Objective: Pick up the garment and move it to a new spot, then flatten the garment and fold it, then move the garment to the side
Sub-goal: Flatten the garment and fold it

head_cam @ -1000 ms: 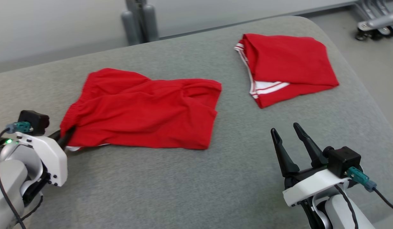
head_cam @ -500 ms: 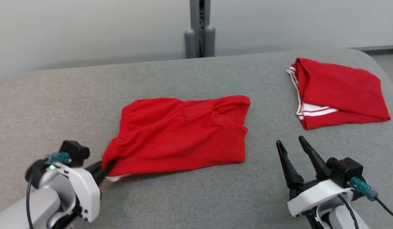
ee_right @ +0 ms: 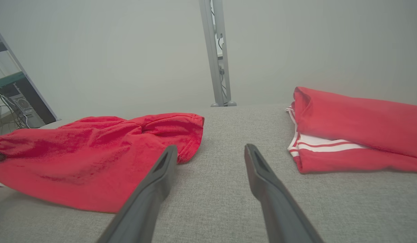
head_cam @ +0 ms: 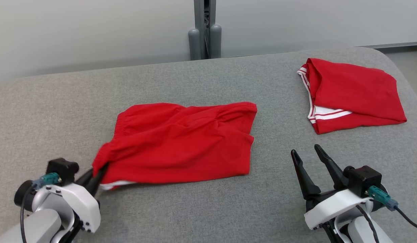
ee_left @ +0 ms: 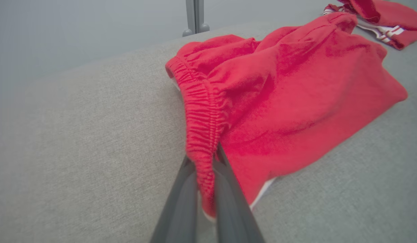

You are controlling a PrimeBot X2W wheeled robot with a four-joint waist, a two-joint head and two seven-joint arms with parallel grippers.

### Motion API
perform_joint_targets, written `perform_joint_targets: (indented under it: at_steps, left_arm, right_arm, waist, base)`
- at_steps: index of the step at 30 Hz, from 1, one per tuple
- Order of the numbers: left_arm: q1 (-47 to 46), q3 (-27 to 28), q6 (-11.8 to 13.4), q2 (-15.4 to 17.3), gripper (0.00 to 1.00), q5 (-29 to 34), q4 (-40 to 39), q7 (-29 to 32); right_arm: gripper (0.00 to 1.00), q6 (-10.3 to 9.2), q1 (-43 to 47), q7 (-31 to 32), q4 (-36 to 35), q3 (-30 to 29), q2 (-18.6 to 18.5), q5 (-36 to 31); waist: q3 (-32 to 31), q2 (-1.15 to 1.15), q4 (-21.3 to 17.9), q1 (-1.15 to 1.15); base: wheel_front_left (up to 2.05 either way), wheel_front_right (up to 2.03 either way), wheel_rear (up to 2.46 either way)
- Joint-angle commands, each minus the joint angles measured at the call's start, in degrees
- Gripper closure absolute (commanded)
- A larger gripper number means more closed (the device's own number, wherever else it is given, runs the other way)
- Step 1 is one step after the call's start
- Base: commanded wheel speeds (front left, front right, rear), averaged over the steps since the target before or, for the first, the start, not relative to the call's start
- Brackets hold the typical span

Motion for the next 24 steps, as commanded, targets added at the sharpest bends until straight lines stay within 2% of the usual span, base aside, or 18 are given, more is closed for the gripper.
perform_joint_targets:
  at_steps: [1,2,3,6,9,12,15,19,24]
  left_arm:
    - [0.08,1.59,-0.45,-0.87,0.72,1.17,1.94,-0.74]
    - [0.18,2.07,-0.37,-1.27,0.45,1.74,2.82,-0.85]
    - [-0.04,2.75,0.04,-1.46,0.00,2.61,3.61,-0.92]
    - [0.20,5.74,-0.03,-2.14,0.00,3.28,4.23,-0.95]
    - [1.65,11.43,0.68,-2.74,0.00,5.90,3.54,-0.98]
    - [3.90,19.16,2.13,-3.28,0.00,9.70,0.98,-0.98]
    - [7.36,29.86,4.42,-4.66,0.00,14.65,-3.95,-0.96]
    - [15.06,43.47,5.93,-9.06,0.00,23.19,-12.70,-0.95]
    - [23.77,53.94,5.23,-15.42,0.00,31.94,-20.46,-0.95]
  right_arm:
    - [0.00,-0.02,-0.71,-0.30,0.21,0.04,-0.56,0.35]
    - [0.00,-0.02,-0.78,-0.29,0.33,0.17,-0.56,0.40]
    - [0.00,-0.02,-0.77,-0.30,0.44,0.22,-0.66,0.37]
    - [0.00,-0.02,-0.74,-0.30,0.52,0.24,-0.69,0.46]
    - [0.00,-0.02,-0.45,-0.30,0.50,-0.07,-0.82,0.66]
    - [0.00,-0.02,-0.19,-0.30,0.18,-0.65,-0.85,0.63]
    - [0.00,-0.01,0.01,-0.30,-0.42,-1.12,-0.88,0.47]
    - [0.00,-0.02,0.56,-0.30,-0.91,-1.91,-0.75,0.01]
    - [0.00,-0.02,1.29,-0.30,-1.18,-2.57,-0.82,-0.21]
  waist:
    - [-0.04,0.00,-0.47,0.00]
    - [-0.14,0.00,-0.63,0.00]
    - [-0.21,0.00,-0.76,0.00]
    - [-0.43,0.00,-0.99,0.00]
    - [-0.62,0.00,-1.05,0.00]
    - [-0.62,0.00,-0.80,0.00]
    - [-0.74,0.00,-0.39,0.00]
    - [-1.17,0.00,0.46,0.00]
    - [-1.86,0.00,1.33,0.00]
  base:
    - [0.00,0.00,0.00]
    - [0.00,0.00,0.00]
    - [0.00,0.00,0.00]
    - [0.00,0.00,0.00]
    - [0.00,0.00,0.00]
    - [0.00,0.00,0.00]
    - [0.00,0.00,0.00]
    - [0.00,0.00,0.00]
    - [0.00,0.00,0.00]
